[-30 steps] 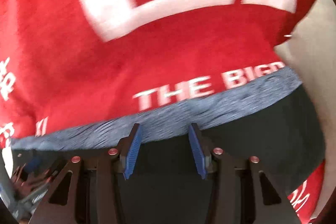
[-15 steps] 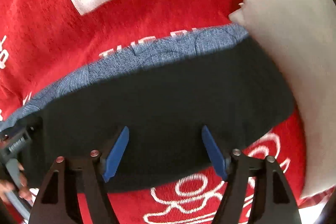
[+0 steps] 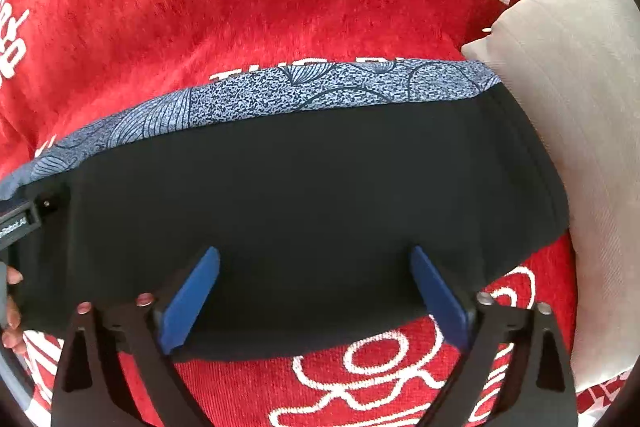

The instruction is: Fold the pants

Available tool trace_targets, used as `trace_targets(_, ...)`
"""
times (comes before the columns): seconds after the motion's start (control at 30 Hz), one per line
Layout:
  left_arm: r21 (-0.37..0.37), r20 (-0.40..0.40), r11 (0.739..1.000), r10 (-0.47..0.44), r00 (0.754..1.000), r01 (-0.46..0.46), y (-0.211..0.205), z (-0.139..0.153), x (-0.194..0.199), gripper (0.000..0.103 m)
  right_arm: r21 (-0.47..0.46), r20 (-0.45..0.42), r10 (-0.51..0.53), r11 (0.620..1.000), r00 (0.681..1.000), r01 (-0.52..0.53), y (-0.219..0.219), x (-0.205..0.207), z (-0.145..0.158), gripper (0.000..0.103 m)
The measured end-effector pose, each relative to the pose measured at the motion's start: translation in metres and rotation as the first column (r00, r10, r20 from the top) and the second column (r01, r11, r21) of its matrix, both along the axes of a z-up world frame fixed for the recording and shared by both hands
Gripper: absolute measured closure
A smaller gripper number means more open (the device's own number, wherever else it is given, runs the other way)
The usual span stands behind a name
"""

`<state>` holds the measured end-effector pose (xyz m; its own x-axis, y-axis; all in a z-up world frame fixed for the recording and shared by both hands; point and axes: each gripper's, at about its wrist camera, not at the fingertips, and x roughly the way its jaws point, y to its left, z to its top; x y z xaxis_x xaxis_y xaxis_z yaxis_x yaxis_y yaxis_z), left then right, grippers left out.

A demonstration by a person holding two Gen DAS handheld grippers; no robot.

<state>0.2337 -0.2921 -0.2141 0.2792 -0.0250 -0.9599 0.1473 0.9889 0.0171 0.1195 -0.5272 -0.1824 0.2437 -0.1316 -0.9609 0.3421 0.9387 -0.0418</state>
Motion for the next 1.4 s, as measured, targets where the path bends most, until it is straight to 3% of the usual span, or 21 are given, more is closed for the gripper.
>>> trace_targets(0.27, -0.003, -0.021, 1.0, 0.004, 1.0, -0.004, -0.001, 0.002, 0.006, 0.0, -0.003, 0.0, 0.013, 1.0, 1.0, -0.013, 0.01, 0.004, -0.004, 0.001)
trace_targets(0.5, -0.022, -0.029, 1.0, 0.0, 1.0, -0.001, 0.006, 0.0, 0.009, 0.0, -0.002, 0.07, 0.028, 1.0, 0.997, -0.028, -0.001, -0.013, 0.005, 0.001)
trace_targets(0.73, -0.018, -0.025, 1.0, 0.006, 1.0, -0.006, 0.011, -0.001, 0.009, 0.0, -0.015, 0.052, 0.031, 0.999, 0.998, -0.03, 0.003, -0.021, 0.01, 0.001)
trace_targets(0.87, -0.004, -0.069, 1.0, 0.025, 0.997, -0.026, 0.009, 0.004, 0.009, 0.0, -0.022, 0.06, 0.035, 0.999, 0.998, -0.034, 0.006, -0.027, 0.012, 0.001)
trace_targets(1.1, 0.017, -0.031, 0.994, -0.105, 0.994, 0.106, -0.012, 0.031, -0.022, 0.0, -0.033, 0.083, 0.053, 0.998, 0.995, -0.051, 0.011, -0.032, 0.02, 0.001)
trace_targets(1.27, -0.005, -0.039, 0.984, -0.18, 0.983, 0.18, -0.038, 0.037, -0.044, 0.0, 0.022, 0.113, 0.001, 1.0, 0.994, -0.003, -0.005, -0.042, 0.032, 0.002)
trace_targets(1.37, -0.023, -0.052, 0.98, -0.197, 0.979, 0.196, -0.056, 0.034, -0.049, 0.0, 0.088, 0.142, -0.087, 0.993, 0.986, 0.075, -0.027, -0.059, 0.049, 0.025)
trace_targets(1.4, -0.03, -0.061, 0.98, -0.199, 0.978, 0.198, -0.062, 0.031, -0.051, 0.0, 0.105, 0.142, -0.122, 0.989, 0.982, 0.107, -0.037, -0.064, 0.052, 0.049)
